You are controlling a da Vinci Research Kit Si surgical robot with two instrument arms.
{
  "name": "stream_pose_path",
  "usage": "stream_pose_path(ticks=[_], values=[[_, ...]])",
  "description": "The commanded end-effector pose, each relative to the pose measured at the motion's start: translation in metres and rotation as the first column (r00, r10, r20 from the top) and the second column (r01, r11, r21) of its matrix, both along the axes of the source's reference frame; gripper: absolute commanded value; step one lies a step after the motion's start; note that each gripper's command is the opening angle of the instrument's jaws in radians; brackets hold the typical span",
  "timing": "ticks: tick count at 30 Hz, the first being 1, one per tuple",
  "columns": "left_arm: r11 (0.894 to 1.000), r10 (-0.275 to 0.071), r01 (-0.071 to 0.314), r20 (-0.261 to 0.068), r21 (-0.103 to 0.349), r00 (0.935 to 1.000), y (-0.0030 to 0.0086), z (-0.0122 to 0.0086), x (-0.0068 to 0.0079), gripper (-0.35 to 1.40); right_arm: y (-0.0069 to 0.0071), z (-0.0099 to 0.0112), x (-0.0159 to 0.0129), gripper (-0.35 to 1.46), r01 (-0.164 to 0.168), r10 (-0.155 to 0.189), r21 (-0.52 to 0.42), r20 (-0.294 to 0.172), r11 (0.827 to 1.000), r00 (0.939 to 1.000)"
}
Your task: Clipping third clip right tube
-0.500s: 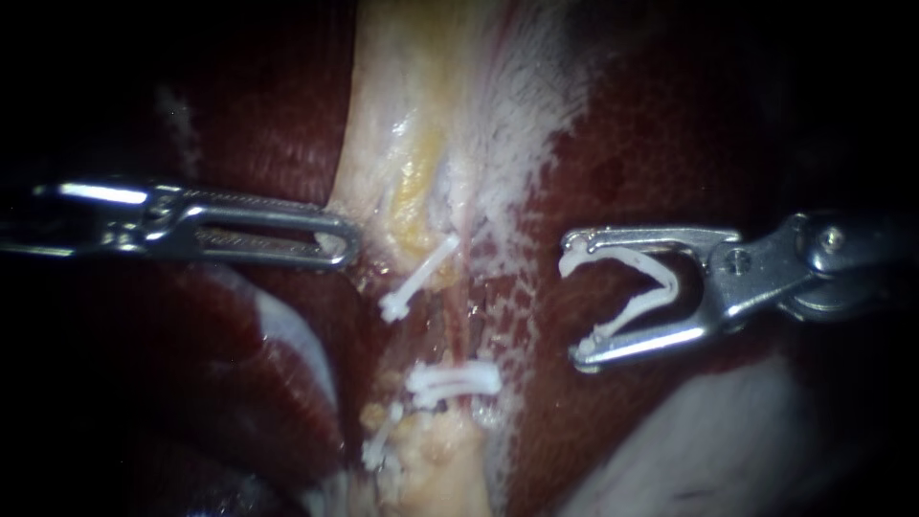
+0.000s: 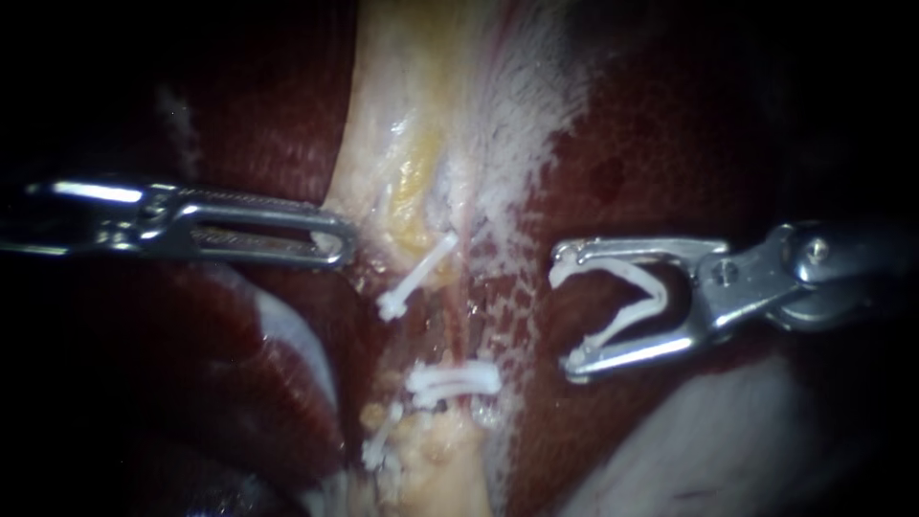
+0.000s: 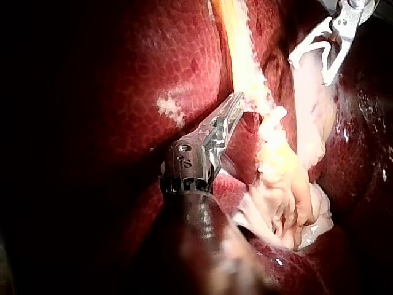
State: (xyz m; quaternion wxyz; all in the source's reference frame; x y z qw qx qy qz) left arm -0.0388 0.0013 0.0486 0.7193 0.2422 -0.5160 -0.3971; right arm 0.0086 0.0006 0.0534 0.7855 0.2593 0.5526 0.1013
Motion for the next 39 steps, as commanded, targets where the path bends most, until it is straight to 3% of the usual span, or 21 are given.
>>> stream_pose_path(ticks=[1,9,18,31,39], values=[[1.0,0.0,0.0,0.001,0.003,1.0,0.0001,-0.0003,0.0002,-0.35,-0.0002,0.0004,0.0003,0.6,-0.001,0.001,0.015,0.005,1.0,1.0],[1.0,-0.021,0.021,0.018,0.013,0.9996,0.0004,-0.0054,0.0013,-0.35,-0.0017,0.0034,0.0024,0.6,0.003,-0.005,0.096,0.024,0.995,0.9997],[1.0,-0.026,0.027,0.031,-0.003,0.9992,-0.001,-0.0096,0.0003,-0.35,-0.0018,0.0051,0.0048,0.6,0.003,-0.007,0.129,0.034,0.992,0.9994],[1.0,-0.028,0.029,0.033,-0.005,0.999,-0.0015,-0.0105,0.0,-0.35,-0.0021,0.0069,0.0068,0.6,0.017,-0.022,0.148,0.034,0.989,0.9992],[1.0,-0.028,0.029,0.033,-0.005,0.999,-0.0015,-0.0106,-0.0001,-0.35,-0.0025,0.0073,0.0086,0.57,0.099,-0.101,0.187,0.002,0.977,0.9948]])
